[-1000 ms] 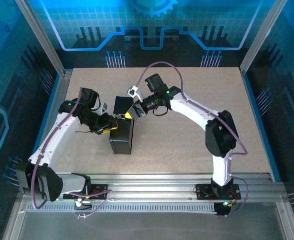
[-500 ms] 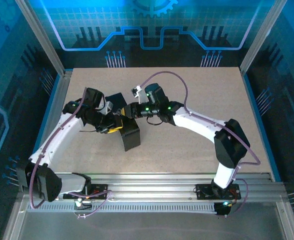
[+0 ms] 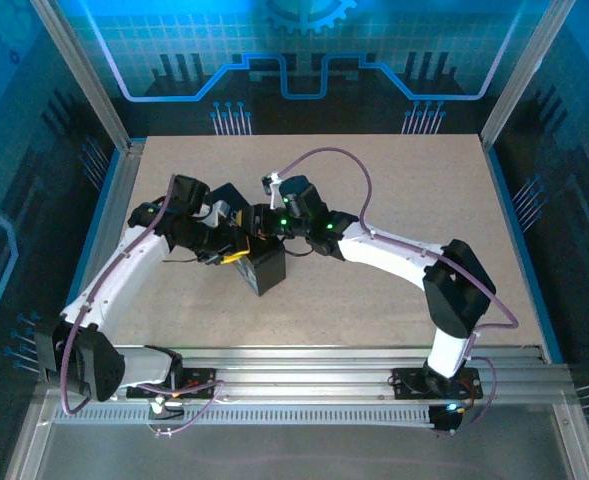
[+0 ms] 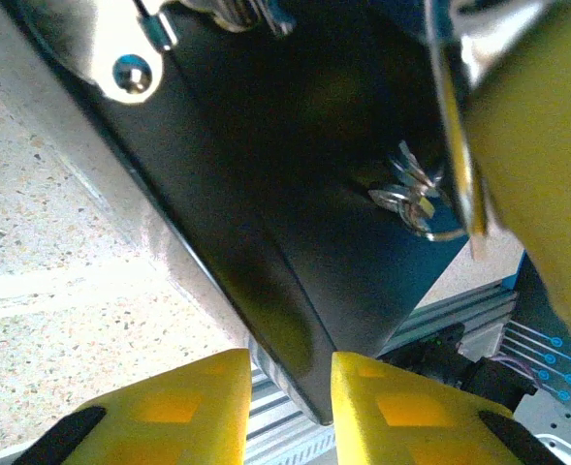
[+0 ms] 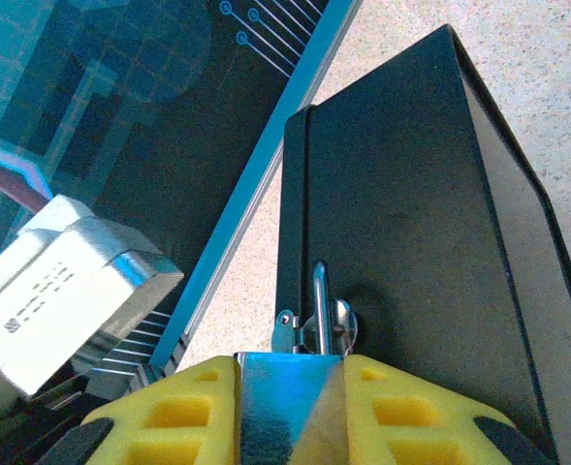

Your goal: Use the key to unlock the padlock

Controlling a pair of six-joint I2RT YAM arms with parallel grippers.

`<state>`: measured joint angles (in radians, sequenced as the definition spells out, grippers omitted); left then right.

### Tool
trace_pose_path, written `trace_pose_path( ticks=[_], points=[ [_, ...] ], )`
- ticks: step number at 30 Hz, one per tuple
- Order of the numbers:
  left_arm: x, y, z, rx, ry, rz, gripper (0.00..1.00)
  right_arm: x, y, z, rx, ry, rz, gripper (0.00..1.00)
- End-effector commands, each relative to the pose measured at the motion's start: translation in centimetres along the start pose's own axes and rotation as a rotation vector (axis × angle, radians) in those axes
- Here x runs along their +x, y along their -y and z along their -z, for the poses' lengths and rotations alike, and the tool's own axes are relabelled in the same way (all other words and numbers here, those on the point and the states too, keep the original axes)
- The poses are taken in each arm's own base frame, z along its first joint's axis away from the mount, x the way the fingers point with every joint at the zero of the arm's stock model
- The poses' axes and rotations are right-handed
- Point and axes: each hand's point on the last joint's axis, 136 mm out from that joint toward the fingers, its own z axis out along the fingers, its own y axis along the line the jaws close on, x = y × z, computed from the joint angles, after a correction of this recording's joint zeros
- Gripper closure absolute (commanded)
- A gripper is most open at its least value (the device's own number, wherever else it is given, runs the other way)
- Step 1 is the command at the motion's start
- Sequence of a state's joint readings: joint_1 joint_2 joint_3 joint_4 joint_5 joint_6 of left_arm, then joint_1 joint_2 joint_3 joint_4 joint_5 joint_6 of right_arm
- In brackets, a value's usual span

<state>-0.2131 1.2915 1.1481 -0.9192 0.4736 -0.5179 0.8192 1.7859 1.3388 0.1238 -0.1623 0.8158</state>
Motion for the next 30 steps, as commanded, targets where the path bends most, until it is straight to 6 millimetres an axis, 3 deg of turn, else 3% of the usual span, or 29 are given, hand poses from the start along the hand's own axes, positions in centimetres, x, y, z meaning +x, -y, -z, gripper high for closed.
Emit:
trace_pose_path(
  ticks=[1, 6, 9, 13, 18, 24, 30],
  points=[
    [0.1, 0.8, 1.8, 0.052, 0.022, -0.001, 0.69, -2.7, -0.7, -0.8, -0.044, 0.1, 0.029, 0.99],
    [-0.2, 0.6, 2.7, 0.071, 0.041, 0.017, 0.65, -4.4, -1.7, -0.7, -0.104, 0.138, 0.006, 0.98],
    [-0.8, 0.6, 3.6, 0.098, 0.07, 0.038, 0.56, -5.2, -2.3, -0.2, -0.117, 0.169, 0.007, 0.98],
    [-1.9, 0.6, 5.2, 0.114, 0.129, 0.063, 0.51, -6.8, -1.3, 1.5, -0.065, 0.238, 0.033, 0.98],
    [-3.0, -0.2, 6.5, 0.099, 0.181, 0.095, 0.48, -8.9, 1.7, 4.6, 0.013, 0.285, 0.04, 0.98],
    [-3.4, -1.6, 7.5, 0.037, 0.22, 0.099, 0.48, -9.2, 10.0, 9.9, 0.221, 0.277, 0.038, 0.97],
    [-3.3, -2.8, 7.4, -0.015, 0.23, 0.097, 0.48, -7.8, 22.3, 17.7, 0.548, 0.29, -0.051, 0.95]
  ],
)
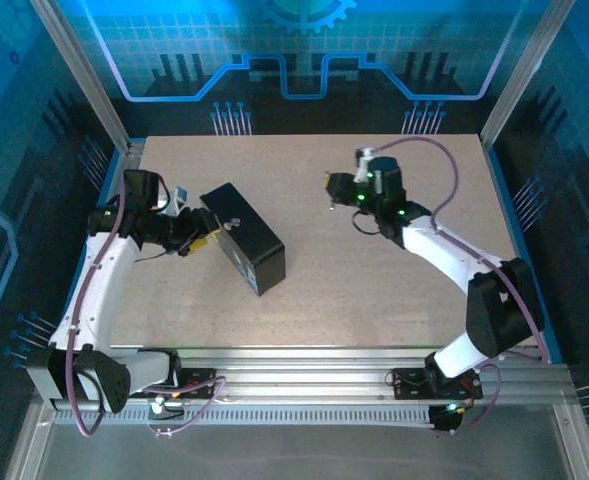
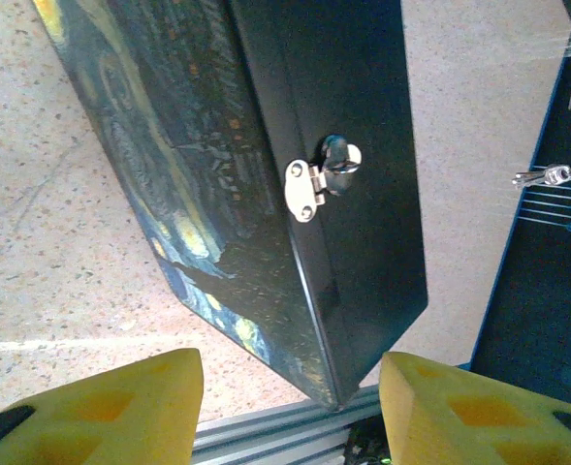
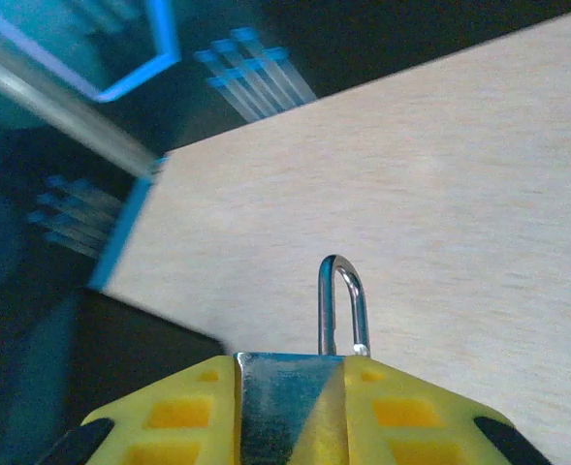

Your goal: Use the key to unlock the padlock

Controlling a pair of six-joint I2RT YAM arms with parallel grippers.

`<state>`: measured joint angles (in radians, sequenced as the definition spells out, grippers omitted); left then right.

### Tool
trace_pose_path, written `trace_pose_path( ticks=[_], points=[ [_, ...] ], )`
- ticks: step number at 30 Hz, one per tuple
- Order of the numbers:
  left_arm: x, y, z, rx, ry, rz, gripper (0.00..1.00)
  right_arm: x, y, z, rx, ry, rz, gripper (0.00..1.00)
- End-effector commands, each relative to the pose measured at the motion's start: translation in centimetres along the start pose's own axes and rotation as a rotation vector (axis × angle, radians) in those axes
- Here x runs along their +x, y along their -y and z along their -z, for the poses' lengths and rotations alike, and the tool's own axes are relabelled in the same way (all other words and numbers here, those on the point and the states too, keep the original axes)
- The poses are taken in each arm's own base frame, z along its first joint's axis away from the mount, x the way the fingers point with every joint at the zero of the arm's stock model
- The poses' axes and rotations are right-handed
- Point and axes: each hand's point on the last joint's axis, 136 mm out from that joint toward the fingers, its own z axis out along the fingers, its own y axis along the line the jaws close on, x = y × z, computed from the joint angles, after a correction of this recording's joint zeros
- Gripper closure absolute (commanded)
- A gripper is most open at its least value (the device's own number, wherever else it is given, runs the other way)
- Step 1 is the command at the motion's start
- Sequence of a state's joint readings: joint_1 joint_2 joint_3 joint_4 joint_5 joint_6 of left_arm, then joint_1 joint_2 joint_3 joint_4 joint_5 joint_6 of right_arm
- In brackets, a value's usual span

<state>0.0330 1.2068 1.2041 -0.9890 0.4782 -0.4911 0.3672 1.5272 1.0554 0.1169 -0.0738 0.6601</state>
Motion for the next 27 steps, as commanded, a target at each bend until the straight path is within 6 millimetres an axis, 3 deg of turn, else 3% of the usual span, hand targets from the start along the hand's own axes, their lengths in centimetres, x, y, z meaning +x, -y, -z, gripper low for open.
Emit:
trace_pose_path(
  ticks=[1, 5, 7, 10, 12, 17, 20, 21, 23, 27],
  points=[
    [0.1, -0.3, 1.0, -0.025, 0.023, -0.027, 0.48, 0.8, 8.5, 1.9, 0.228, -0.02, -0.008, 0.95],
    [0.2, -0.5, 1.2, -0.035, 0.029, -0.035, 0.48, 1.0, 18.3, 4.5, 0.451, 0.0, -0.109, 0.94],
    [0.2, -0.7, 1.3, -0.043, 0.032, -0.039, 0.48, 2.5, 22.8, 5.9, 0.534, -0.017, -0.189, 0.93],
    [0.1, -0.7, 1.3, -0.041, 0.033, -0.039, 0.48, 3.8, 26.5, 7.1, 0.564, -0.033, -0.322, 0.9],
    [-0.1, -0.7, 1.2, -0.038, 0.036, -0.034, 0.48, 4.4, 27.8, 7.4, 0.564, -0.05, -0.387, 0.84],
    [-0.4, -0.3, 1.4, -0.025, 0.043, -0.035, 0.48, 5.0, 27.8, 6.8, 0.563, -0.185, -0.358, 0.64],
    [-0.4, -0.2, 1.6, -0.024, 0.045, -0.037, 0.47, 5.5, 27.4, 6.5, 0.541, -0.258, -0.336, 0.59],
    [-0.3, -0.2, 1.6, -0.024, 0.045, -0.038, 0.47, 5.4, 27.0, 6.5, 0.522, -0.264, -0.325, 0.46],
    [-0.2, -0.2, 1.8, -0.024, 0.048, -0.044, 0.47, 4.4, 25.5, 6.4, 0.465, -0.254, -0.291, 0.01],
    [-0.1, -0.4, 2.0, -0.031, 0.051, -0.046, 0.47, 1.1, 20.6, 7.1, 0.381, -0.194, -0.177, 0.0]
  ],
)
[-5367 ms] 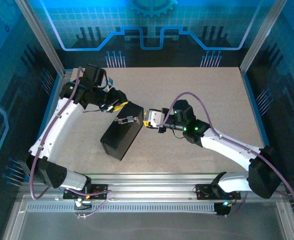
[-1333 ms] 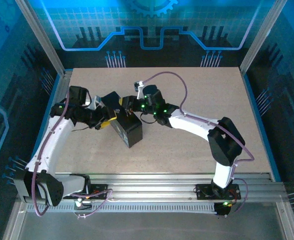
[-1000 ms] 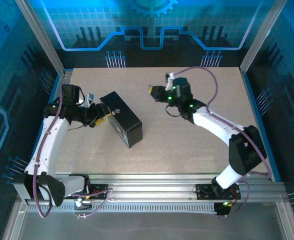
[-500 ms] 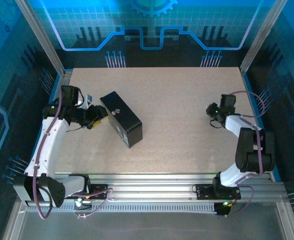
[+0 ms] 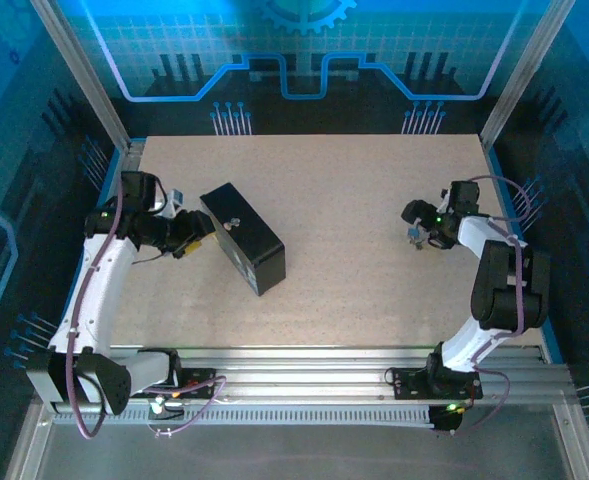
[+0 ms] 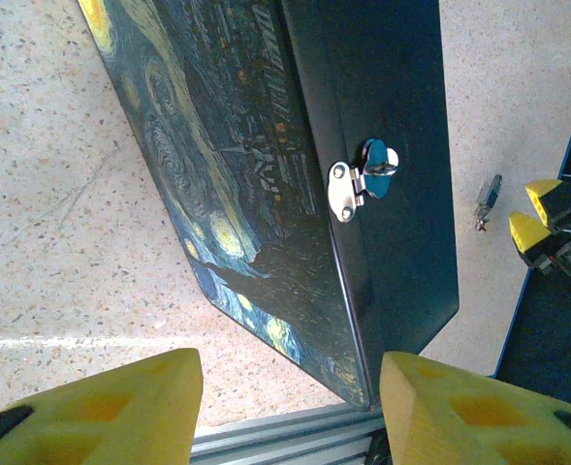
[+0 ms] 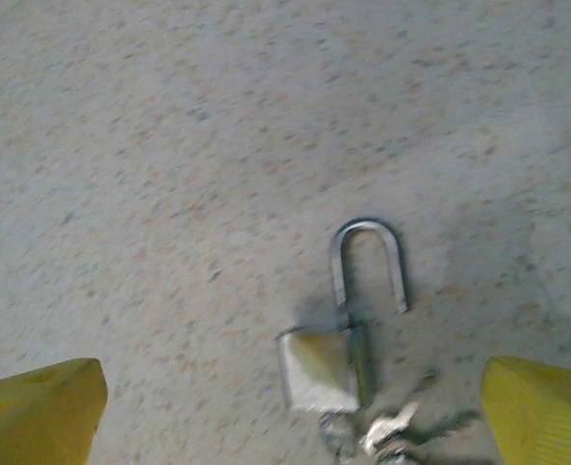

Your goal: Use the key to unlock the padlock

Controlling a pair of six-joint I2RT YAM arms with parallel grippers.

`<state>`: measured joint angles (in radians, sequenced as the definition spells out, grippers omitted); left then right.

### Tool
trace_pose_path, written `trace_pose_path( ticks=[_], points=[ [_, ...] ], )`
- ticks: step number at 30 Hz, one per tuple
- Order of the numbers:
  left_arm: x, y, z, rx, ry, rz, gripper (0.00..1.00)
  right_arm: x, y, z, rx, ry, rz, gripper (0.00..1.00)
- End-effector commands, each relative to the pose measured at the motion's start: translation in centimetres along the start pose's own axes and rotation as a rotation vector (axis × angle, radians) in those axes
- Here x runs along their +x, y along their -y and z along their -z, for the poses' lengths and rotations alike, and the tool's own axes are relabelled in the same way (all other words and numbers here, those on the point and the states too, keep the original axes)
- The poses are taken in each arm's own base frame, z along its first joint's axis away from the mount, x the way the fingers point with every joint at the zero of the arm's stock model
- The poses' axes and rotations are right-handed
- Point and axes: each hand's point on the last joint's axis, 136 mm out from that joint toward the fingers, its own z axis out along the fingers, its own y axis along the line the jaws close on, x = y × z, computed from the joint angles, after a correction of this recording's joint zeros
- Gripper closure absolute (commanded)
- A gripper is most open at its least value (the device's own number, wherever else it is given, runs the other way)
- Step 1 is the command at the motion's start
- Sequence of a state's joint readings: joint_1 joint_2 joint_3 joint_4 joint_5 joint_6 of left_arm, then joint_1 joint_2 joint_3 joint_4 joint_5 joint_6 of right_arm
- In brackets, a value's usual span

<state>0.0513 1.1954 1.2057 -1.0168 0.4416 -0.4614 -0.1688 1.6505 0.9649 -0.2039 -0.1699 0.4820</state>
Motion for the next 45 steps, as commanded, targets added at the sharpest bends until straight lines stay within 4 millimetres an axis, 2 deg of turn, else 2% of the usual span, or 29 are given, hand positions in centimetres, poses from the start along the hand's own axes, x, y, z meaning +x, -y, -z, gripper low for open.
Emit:
trace_pose_path(
  ticks=[1, 3, 4, 7, 10, 12, 17, 24, 28, 37, 45],
  points=[
    [-0.1, 0.5, 1.5, 0.009, 0.032, -0.036, 0.47, -1.5, -5.6, 4.5, -0.102, 0.063, 0.137, 0.0],
    [-0.1, 0.5, 1.6, 0.005, 0.038, -0.037, 0.47, -1.7, -8.4, 6.6, -0.129, 0.109, 0.205, 0.0],
    [-0.1, 0.4, 1.6, 0.001, 0.04, -0.036, 0.47, -1.5, -10.5, 7.9, -0.164, 0.129, 0.254, 0.0],
    [-0.5, -0.7, 1.7, -0.05, 0.061, -0.033, 0.47, 0.9, -16.8, 11.1, -0.288, 0.164, 0.421, 0.0],
    [-1.0, -2.4, 1.7, -0.134, 0.094, -0.021, 0.43, 5.4, -22.7, 13.3, -0.409, 0.145, 0.58, 0.0],
    [-1.3, -3.0, 1.8, -0.155, 0.104, -0.012, 0.42, 8.8, -25.9, 14.3, -0.467, 0.128, 0.694, 0.0],
    [-1.9, -4.0, 2.4, -0.176, 0.118, 0.007, 0.42, 15.8, -30.7, 15.0, -0.524, 0.08, 0.938, 0.0],
    [-1.8, -5.1, 2.4, -0.197, 0.136, 0.036, 0.36, 23.0, -35.0, 13.5, -0.548, -0.027, 1.162, 0.0],
    [-1.6, -5.5, 2.2, -0.204, 0.133, 0.041, 0.36, 25.0, -36.2, 12.3, -0.511, -0.046, 1.218, 0.0],
    [-1.7, -5.1, 2.2, -0.181, 0.135, 0.024, 0.36, 26.3, -37.3, 10.4, -0.378, -0.006, 1.295, 0.0],
    [-1.5, -5.1, 2.0, -0.176, 0.13, 0.02, 0.37, 24.5, -37.7, 11.0, -0.306, 0.086, 1.268, 0.0]
  ],
)
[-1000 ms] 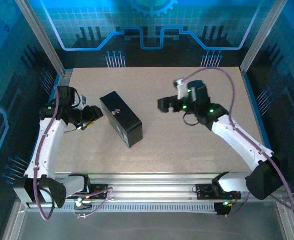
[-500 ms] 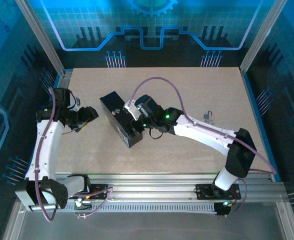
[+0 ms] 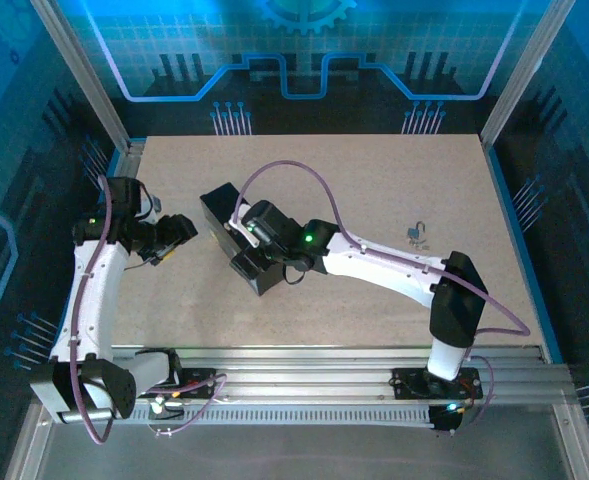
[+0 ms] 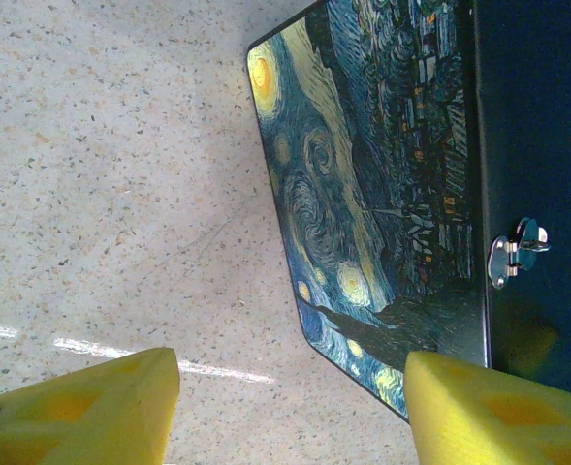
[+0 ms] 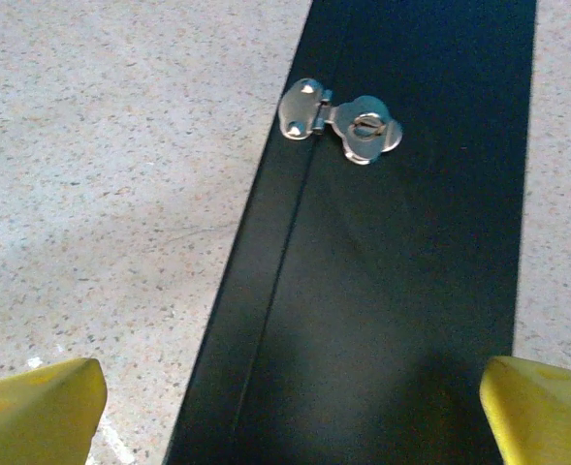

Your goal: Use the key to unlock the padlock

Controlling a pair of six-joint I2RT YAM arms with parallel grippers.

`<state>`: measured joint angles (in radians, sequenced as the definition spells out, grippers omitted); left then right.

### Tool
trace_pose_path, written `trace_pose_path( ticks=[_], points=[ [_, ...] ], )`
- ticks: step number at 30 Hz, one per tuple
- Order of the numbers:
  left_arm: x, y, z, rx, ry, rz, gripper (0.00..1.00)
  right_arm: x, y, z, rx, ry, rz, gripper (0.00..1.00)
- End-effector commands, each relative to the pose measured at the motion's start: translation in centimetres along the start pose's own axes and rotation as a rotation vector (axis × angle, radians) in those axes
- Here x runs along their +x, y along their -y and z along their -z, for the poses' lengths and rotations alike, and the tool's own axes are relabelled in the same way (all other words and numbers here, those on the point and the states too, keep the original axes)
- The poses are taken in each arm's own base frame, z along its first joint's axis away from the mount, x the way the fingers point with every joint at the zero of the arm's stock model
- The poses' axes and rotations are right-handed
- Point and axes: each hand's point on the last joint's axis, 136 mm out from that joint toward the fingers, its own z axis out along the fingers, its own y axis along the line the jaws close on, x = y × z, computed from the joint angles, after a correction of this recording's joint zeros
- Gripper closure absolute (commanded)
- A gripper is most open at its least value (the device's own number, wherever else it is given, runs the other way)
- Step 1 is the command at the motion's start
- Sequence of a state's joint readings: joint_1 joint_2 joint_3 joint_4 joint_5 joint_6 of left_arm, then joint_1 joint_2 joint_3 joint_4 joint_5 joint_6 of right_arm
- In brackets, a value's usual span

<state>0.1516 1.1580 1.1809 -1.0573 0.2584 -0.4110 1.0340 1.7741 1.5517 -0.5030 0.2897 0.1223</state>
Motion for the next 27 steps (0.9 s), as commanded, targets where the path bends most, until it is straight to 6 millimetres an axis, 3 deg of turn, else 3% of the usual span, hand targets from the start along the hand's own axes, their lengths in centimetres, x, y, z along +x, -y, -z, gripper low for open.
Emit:
trace_pose_path(
  ticks=[1, 18, 25, 27],
  points=[
    [0.2, 0.0, 0.4, 0.017, 0.01, -0.022, 0.37, -0.7, 1.4, 0.7, 0.084, 0.011, -0.007, 0.0],
    [0.4, 0.4, 1.0, 0.033, 0.016, -0.028, 0.39, 3.3, 3.1, -3.0, 0.065, -0.099, -0.132, 0.0],
    [0.5, 0.5, 0.9, 0.039, 0.011, -0.024, 0.39, 4.2, 1.3, -3.6, -0.078, -0.12, -0.181, 0.0],
    [0.6, 0.5, 1.0, 0.043, 0.011, -0.022, 0.4, 4.5, 1.2, -3.7, -0.113, -0.116, -0.219, 0.05]
  ],
)
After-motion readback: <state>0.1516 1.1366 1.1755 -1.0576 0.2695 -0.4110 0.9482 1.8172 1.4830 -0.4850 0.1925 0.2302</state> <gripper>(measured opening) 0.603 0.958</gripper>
